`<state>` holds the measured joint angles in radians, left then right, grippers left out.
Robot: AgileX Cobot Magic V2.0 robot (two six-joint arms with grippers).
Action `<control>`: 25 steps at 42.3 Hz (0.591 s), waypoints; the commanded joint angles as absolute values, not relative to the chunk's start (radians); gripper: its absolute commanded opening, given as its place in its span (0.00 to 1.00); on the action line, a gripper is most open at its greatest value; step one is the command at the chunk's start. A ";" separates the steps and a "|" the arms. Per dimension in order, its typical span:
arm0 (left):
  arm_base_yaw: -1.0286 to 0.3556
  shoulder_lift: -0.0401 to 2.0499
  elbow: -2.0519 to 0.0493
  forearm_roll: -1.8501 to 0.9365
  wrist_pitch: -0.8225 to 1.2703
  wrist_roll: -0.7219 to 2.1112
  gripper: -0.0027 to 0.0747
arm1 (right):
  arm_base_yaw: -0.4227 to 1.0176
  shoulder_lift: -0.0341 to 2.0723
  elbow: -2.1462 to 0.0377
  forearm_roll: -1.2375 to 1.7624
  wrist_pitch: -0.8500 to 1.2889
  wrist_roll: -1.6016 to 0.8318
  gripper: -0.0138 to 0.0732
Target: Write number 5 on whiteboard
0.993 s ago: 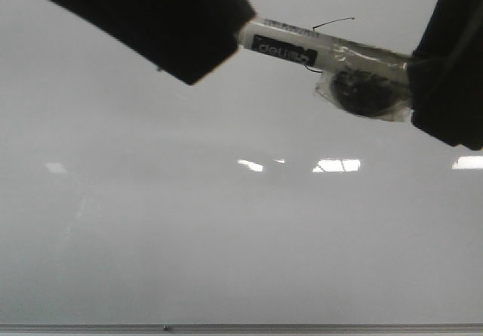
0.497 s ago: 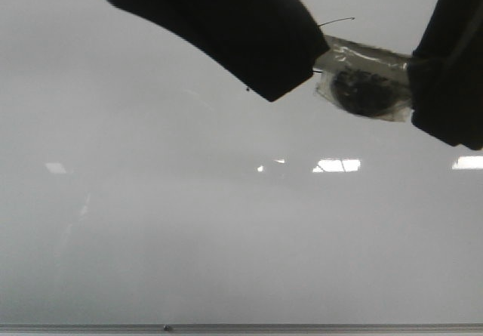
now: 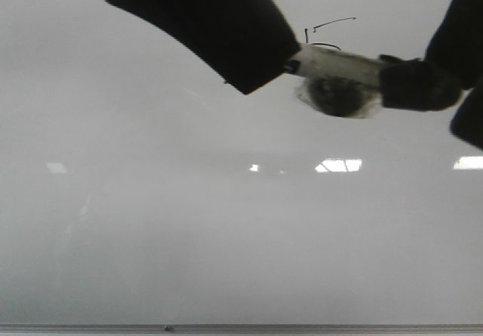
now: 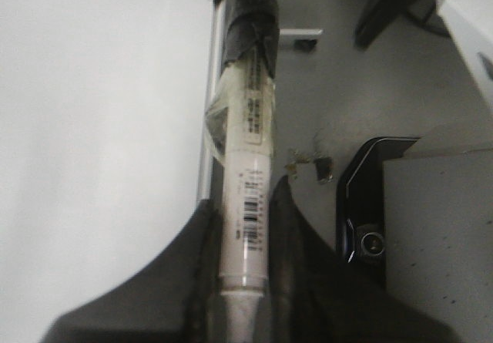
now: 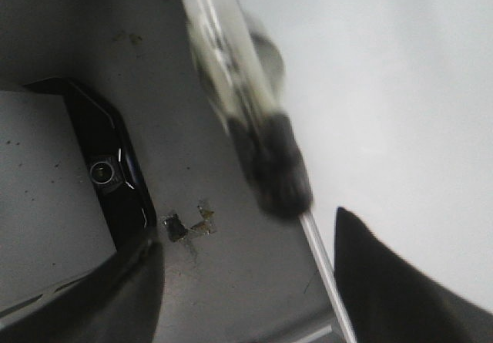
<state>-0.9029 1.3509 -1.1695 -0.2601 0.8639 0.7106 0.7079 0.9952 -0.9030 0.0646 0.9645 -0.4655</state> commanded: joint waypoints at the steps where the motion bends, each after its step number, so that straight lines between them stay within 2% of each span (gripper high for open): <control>1: -0.896 1.283 -1.207 -0.078 0.835 0.528 0.01 | 0.638 0.922 -0.935 -0.023 0.955 -0.356 0.76; 5: -0.849 1.235 -1.207 0.138 0.848 0.278 0.01 | 0.541 0.857 -0.935 -0.100 0.959 -0.224 0.76; 9: -0.735 1.178 -1.204 0.321 0.894 0.000 0.01 | 0.451 0.808 -0.935 -0.113 0.959 -0.190 0.76; 15: -0.528 1.082 -1.148 0.400 0.886 -0.153 0.01 | 0.413 0.793 -0.935 -0.113 0.960 -0.190 0.76; 19: -0.385 1.005 -1.061 0.402 0.771 -0.221 0.01 | 0.414 0.793 -0.935 -0.113 0.959 -0.190 0.76; 25: -0.196 0.917 -0.874 0.400 0.447 -0.372 0.01 | 0.414 0.793 -0.935 -0.112 0.956 -0.190 0.76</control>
<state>-0.2810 0.9668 -0.9370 0.3827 0.6734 -0.2766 0.4220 0.7997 -0.9036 -0.0949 1.0087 -0.1954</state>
